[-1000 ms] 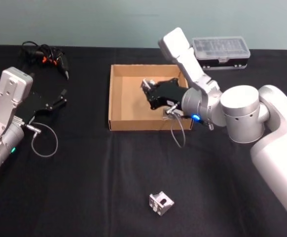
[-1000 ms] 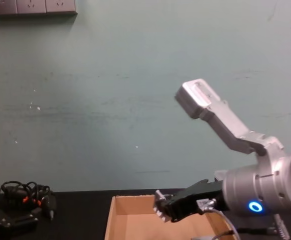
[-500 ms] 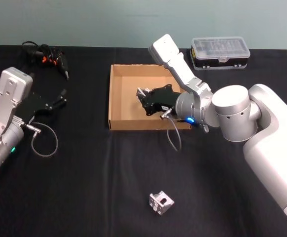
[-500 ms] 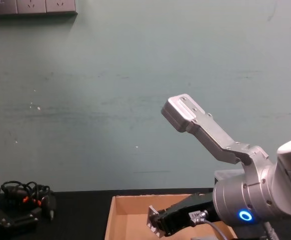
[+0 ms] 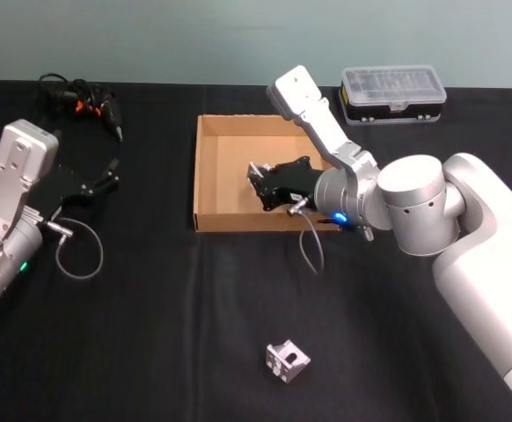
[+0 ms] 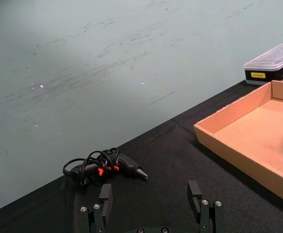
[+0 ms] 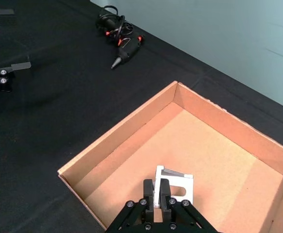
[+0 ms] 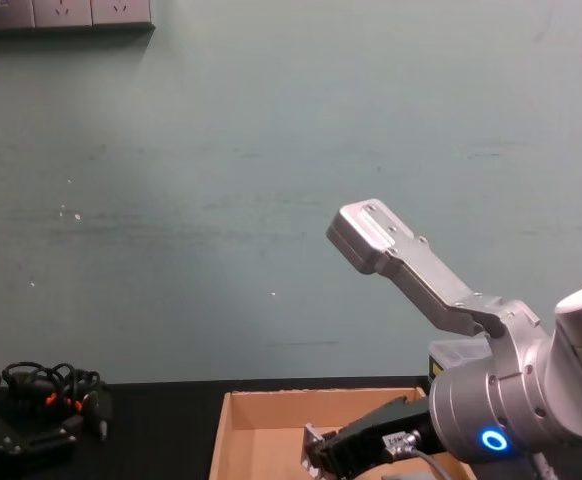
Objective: Use one hand to pick up the angle iron from the table and place it into the box.
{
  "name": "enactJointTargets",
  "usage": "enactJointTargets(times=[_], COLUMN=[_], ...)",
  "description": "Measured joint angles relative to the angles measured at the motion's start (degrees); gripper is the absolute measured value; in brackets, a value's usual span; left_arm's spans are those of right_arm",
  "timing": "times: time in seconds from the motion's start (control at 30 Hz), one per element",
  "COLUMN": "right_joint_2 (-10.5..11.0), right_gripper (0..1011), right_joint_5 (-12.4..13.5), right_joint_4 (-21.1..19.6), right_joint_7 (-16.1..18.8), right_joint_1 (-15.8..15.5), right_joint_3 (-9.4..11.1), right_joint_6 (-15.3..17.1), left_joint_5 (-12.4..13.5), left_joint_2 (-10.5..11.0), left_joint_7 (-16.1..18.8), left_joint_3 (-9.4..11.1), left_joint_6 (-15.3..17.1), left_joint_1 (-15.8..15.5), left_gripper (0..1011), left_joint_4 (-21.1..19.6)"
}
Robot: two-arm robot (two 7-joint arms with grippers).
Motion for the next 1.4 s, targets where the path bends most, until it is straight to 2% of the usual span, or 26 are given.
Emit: enactJointTargets(times=[0.2,0.23,0.33,0.43,0.47,0.5,0.53,0.6,0.67,0.7,0.73,0.87,0.97,1.1,1.33,1.4], right_joint_2=[-0.1,-0.1,-0.1,-0.2,-0.2,-0.2,-0.2,-0.2,-0.2,-0.1,-0.1,0.2,0.6,1.5,5.3,7.8], right_gripper=[216,272,328,439,439,497,497,606,640,697,697,831,938,1003,1003,1003], right_joint_5=[-0.1,-0.2,-0.3,-0.4,-0.4,-0.4,-0.4,-0.4,-0.4,-0.4,-0.4,-0.3,0.0,0.5,2.2,3.4], right_joint_4=[-0.1,-0.2,-0.3,-0.5,-0.6,-0.7,-0.7,-0.9,-1.0,-1.2,-1.3,-2.4,-3.8,-6.5,-14.6,-19.2], right_joint_7=[0.0,0.0,0.0,0.0,0.0,0.0,0.0,0.0,0.1,0.1,0.1,0.0,-0.1,-0.4,-0.2,0.3], right_joint_1=[-0.1,-0.1,-0.1,-0.1,-0.1,-0.1,-0.1,-0.2,-0.2,-0.2,-0.3,-0.8,-1.5,-2.9,-6.9,-9.4], right_joint_3=[0.2,0.2,0.2,0.2,0.3,0.3,0.3,0.4,0.4,0.5,0.6,0.9,1.3,2.1,4.6,6.1], right_joint_6=[0.2,0.2,0.2,0.1,0.1,0.0,0.0,-0.2,-0.3,-0.4,-0.5,-0.6,-0.8,-0.9,-0.8,-0.1], left_joint_5=[0.0,0.0,0.0,0.0,0.0,0.0,0.0,0.0,0.0,0.0,0.0,0.0,0.0,0.0,0.0,0.0], left_joint_2=[0.0,0.0,0.0,0.0,0.0,0.0,0.0,0.0,0.0,0.0,0.0,0.0,0.0,0.0,0.0,0.0], left_joint_7=[0.0,0.0,0.0,0.0,0.0,0.0,0.0,0.0,0.0,0.0,0.0,0.0,0.0,0.0,0.0,0.0], left_joint_3=[0.0,0.0,0.0,0.0,0.0,0.0,0.0,0.0,0.0,0.0,0.0,0.0,0.0,0.0,0.0,0.0], left_joint_6=[0.0,0.0,0.0,0.0,0.0,0.0,0.0,0.0,0.0,0.0,0.0,0.0,0.0,0.0,0.0,0.0], left_joint_1=[0.0,0.0,0.0,0.0,0.0,0.0,0.0,0.0,0.0,0.0,0.0,0.0,0.0,0.0,0.0,0.0], left_gripper=[1012,1011,1011,1011,1011,1011,1011,1011,1011,1011,1011,1011,1011,1011,1011,1011], left_joint_4=[0.0,0.0,0.0,0.0,0.0,0.0,0.0,0.0,0.0,0.0,0.0,0.0,0.0,0.0,0.0,0.0])
